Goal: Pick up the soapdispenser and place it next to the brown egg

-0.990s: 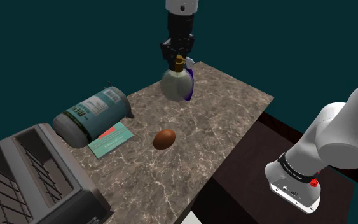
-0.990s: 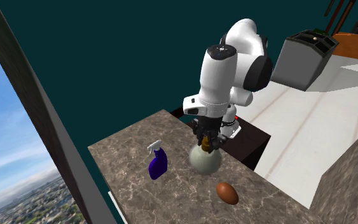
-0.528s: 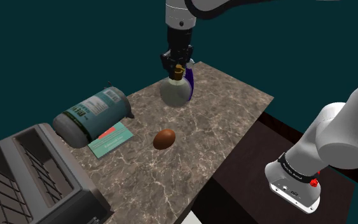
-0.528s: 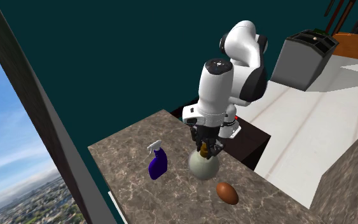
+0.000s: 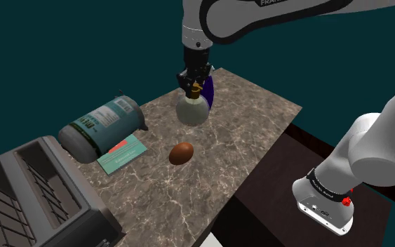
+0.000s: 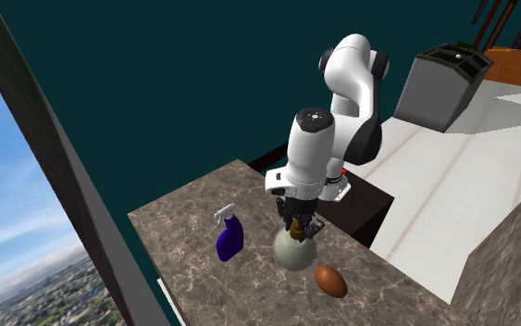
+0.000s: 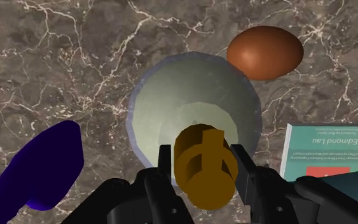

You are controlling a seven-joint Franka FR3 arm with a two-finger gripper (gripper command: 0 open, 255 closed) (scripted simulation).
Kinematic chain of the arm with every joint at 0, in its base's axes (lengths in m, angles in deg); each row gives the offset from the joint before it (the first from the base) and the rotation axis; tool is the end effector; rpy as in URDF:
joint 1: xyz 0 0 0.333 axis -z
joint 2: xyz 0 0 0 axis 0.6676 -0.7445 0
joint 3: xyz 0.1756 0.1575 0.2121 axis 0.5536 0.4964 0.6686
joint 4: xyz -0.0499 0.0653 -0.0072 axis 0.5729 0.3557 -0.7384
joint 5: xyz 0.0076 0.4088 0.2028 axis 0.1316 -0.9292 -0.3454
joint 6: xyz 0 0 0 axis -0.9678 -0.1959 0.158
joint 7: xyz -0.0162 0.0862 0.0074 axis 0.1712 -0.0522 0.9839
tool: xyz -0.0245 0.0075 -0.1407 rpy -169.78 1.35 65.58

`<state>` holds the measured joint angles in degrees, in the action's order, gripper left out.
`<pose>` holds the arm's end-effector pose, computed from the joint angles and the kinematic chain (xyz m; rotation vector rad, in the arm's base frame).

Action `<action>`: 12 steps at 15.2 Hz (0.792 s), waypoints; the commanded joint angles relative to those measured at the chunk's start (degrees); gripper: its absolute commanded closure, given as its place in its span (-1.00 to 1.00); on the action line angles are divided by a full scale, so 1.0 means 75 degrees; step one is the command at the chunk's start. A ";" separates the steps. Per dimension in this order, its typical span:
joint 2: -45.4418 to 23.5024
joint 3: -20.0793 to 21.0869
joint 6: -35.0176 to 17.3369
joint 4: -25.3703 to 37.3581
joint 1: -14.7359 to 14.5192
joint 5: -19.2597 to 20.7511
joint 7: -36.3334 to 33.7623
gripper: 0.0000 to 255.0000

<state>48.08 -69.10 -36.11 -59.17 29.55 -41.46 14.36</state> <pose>0.5540 0.2745 0.4239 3.1243 0.1502 -0.0007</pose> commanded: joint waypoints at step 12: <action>-0.0375 0.0013 -0.1285 -0.0914 -0.0020 0.0115 -0.0104 1.00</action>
<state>45.43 -68.97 -44.93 -65.44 29.37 -40.66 13.54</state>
